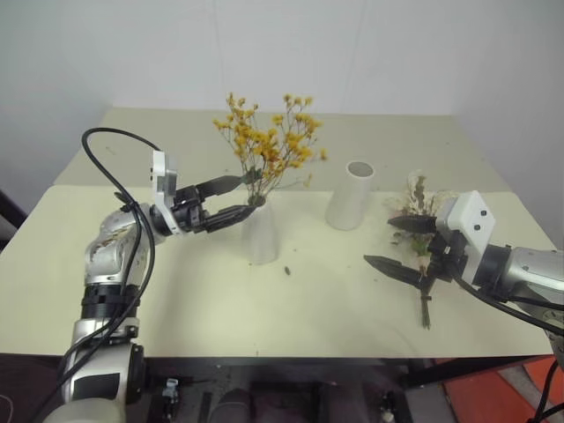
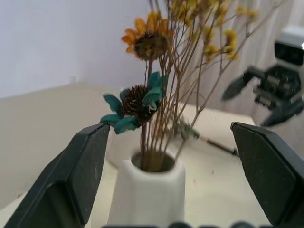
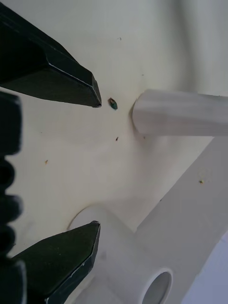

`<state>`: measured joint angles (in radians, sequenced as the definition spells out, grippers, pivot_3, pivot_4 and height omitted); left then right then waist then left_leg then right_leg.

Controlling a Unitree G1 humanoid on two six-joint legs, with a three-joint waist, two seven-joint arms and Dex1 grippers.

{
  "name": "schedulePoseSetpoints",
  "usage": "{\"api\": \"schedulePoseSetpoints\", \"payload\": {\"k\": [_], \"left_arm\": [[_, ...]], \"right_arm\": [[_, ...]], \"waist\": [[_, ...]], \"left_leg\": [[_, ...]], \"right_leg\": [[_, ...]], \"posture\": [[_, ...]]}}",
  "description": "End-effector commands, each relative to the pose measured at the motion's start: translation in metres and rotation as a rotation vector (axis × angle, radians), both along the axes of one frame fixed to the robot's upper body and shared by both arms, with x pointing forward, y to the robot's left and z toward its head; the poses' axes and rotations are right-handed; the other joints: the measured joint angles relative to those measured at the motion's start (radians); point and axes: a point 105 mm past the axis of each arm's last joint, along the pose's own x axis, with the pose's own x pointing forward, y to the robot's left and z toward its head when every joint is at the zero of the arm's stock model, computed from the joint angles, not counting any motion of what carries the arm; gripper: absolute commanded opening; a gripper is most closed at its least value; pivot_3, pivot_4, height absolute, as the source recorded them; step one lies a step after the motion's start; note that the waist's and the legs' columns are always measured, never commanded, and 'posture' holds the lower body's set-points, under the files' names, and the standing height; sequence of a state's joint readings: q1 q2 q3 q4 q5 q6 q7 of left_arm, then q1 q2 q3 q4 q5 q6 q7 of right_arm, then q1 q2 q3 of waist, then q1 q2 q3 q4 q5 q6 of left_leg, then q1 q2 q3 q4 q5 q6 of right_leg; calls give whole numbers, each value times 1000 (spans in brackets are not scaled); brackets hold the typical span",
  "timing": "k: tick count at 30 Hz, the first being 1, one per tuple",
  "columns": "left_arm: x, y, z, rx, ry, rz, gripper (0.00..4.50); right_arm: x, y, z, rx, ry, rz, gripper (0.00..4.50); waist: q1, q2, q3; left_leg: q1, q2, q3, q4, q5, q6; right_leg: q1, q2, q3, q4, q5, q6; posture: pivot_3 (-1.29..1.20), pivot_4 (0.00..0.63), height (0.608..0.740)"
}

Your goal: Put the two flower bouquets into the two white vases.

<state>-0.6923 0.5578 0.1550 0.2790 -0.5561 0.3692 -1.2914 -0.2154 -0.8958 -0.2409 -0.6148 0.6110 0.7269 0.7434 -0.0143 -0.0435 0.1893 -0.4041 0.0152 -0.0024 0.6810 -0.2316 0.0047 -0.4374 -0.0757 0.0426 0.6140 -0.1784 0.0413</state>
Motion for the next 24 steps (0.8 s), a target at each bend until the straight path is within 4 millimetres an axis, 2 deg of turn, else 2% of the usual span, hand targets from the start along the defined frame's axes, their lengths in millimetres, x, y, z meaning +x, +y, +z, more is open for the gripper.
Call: {"api": "schedulePoseSetpoints", "payload": {"k": [1,6,8,10,13,15,19,24], "left_arm": [[-12,8,10,66,-56,-2,4452],[-33,37,17,139,-73,79,4452],[-43,49,27,199,-107,131,4452],[-56,54,45,238,-167,152,4452],[-77,48,66,357,-235,97,4452],[-84,42,69,437,-249,73,4452],[-84,24,71,561,-274,65,4452],[-87,-6,72,552,-299,-11,4452]], "right_arm": [[0,1,8,-6,-54,5,4500],[6,-15,13,1,-35,-92,4500],[12,-29,17,4,7,-175,4500],[16,-41,19,14,62,-246,4500],[22,-57,9,-22,174,-343,4500],[27,-65,4,-40,221,-402,4500],[44,-90,-13,-51,310,-597,4500],[54,-99,-42,-66,405,-693,4500]], "waist": [[-1,0,0],[-6,0,0],[-5,0,0],[-3,0,0],[3,0,0],[4,0,0],[2,1,0],[0,1,0]], "left_leg": [[0,0,0,0,0,0],[0,1,1,0,0,0],[0,1,1,0,0,0],[0,1,1,0,0,0],[0,2,1,0,0,0],[0,1,1,0,0,0],[0,1,2,0,0,0],[0,2,2,-1,0,0]], "right_leg": [[0,0,0,0,0,0],[-1,0,0,0,-1,0],[-1,0,0,0,-1,0],[-1,0,0,0,-1,0],[-1,0,0,-1,-2,2],[0,0,-1,-1,-2,2],[0,0,0,-1,-3,4],[-1,1,0,-1,-3,5]], "posture": [[0,150,740],[0,150,740],[0,150,740],[0,150,740],[0,150,740],[0,150,740],[0,150,740],[0,150,740]]}}
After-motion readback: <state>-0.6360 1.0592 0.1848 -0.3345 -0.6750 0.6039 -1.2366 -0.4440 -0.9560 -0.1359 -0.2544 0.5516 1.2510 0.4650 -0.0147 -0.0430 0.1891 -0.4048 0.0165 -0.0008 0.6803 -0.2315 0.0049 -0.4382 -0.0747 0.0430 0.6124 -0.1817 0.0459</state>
